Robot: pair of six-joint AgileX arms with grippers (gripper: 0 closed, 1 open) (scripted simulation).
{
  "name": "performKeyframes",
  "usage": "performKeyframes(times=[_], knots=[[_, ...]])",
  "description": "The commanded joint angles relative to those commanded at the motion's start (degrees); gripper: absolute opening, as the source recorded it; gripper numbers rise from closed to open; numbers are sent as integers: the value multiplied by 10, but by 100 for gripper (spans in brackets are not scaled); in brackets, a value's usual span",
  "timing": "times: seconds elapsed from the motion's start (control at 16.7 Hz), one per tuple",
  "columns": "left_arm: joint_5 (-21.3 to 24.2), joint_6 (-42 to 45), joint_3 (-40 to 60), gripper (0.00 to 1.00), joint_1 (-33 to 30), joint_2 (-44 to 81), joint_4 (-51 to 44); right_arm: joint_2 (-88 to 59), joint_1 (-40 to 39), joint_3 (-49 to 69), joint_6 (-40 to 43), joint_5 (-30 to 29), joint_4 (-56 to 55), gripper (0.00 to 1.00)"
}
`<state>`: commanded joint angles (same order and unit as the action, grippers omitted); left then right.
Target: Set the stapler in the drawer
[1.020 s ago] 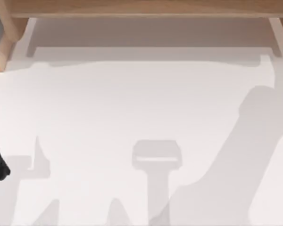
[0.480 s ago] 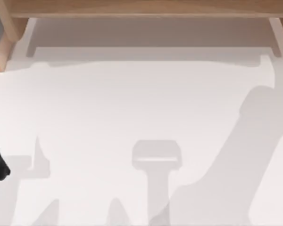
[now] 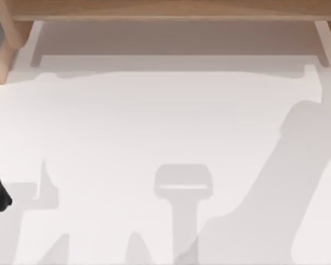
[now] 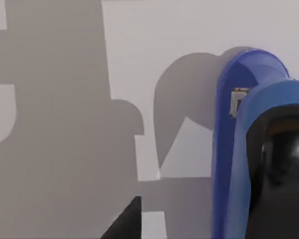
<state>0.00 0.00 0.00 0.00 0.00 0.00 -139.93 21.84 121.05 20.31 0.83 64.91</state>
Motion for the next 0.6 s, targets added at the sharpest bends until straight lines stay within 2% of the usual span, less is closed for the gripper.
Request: performKeyframes(times=[0.6], knots=[[0,0,0,100,0,0,0,6,-2,-1,4,1,-4,100]])
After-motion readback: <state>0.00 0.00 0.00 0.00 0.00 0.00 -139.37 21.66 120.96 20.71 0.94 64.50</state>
